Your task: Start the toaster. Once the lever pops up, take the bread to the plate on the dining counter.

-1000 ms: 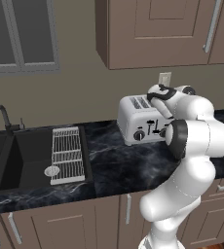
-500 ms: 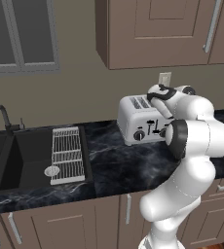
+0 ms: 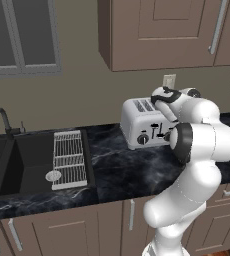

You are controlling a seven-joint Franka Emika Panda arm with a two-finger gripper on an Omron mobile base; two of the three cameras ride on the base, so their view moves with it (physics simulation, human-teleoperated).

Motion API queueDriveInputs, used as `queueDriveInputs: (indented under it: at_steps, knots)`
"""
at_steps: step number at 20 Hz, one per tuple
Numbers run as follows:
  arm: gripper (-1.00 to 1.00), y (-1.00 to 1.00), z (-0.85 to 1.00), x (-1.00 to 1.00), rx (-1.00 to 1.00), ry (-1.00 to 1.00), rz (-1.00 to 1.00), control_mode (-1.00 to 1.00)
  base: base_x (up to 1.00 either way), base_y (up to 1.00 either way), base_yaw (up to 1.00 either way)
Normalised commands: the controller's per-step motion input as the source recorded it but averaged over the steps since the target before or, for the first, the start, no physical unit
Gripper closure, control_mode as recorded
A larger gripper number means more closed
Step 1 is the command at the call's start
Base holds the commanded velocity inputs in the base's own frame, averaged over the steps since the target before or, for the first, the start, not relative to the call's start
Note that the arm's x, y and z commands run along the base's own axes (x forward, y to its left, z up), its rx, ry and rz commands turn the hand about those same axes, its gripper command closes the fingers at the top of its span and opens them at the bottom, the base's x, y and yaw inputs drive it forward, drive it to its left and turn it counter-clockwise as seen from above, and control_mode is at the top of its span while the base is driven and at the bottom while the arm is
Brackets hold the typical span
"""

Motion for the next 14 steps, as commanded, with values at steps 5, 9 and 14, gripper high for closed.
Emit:
queueDriveInputs:
  at_steps: [5, 9, 14]
  knots:
    - [-1.00, 0.00, 0.00, 0.00, 0.00, 0.00, 0.00, -1.00, 0.00, 0.00, 0.00]
    - [-1.00, 0.00, 0.00, 0.00, 0.00, 0.00, 0.00, -1.00, 0.00, 0.00, 0.00]
    - [-1.00, 0.00, 0.00, 0.00, 0.00, 0.00, 0.00, -1.00, 0.00, 0.00, 0.00]
